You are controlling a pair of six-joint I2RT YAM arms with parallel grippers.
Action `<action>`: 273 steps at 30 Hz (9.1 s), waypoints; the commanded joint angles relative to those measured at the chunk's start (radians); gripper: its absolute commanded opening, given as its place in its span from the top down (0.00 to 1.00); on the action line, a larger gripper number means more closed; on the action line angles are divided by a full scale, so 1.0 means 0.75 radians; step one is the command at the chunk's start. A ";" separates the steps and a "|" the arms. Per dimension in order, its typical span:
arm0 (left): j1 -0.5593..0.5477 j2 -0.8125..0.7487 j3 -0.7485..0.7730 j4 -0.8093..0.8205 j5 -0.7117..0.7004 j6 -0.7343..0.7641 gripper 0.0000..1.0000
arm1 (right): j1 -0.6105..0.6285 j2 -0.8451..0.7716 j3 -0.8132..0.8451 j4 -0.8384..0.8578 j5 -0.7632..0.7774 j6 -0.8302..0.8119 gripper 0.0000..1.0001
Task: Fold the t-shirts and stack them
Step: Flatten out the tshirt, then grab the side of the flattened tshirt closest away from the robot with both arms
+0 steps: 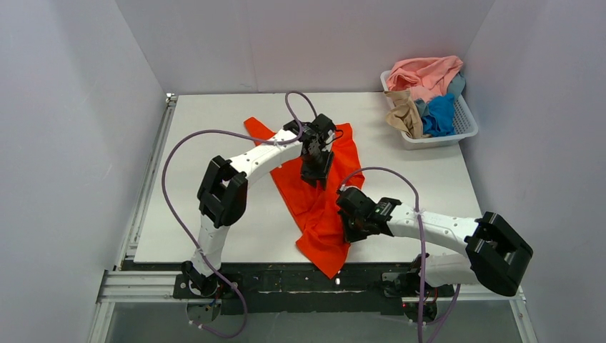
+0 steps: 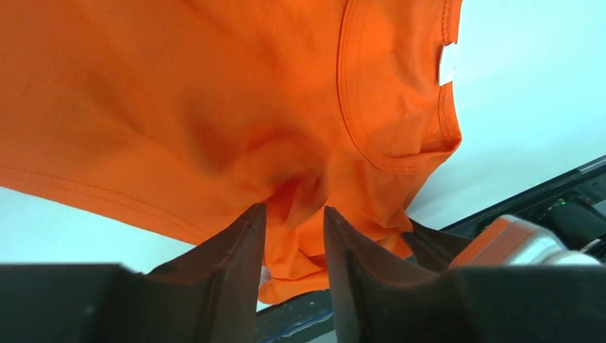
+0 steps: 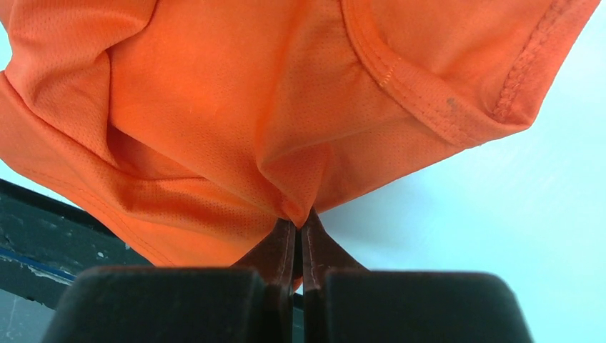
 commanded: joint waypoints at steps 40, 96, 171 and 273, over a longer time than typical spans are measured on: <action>0.546 -0.076 -0.431 0.130 0.125 -0.301 0.71 | -0.035 0.153 0.012 -0.034 0.015 0.049 0.99; 0.566 0.129 -0.172 -0.093 -0.097 -0.142 0.78 | -0.037 0.168 0.022 -0.080 0.016 0.055 0.99; 1.166 -0.063 -0.436 -0.152 0.251 -0.058 0.02 | -0.488 0.927 1.213 -0.095 -0.260 -0.237 0.21; 1.280 -0.589 -1.153 -0.057 -0.390 -0.456 1.00 | 0.136 0.274 0.452 -0.321 -0.113 -0.359 0.32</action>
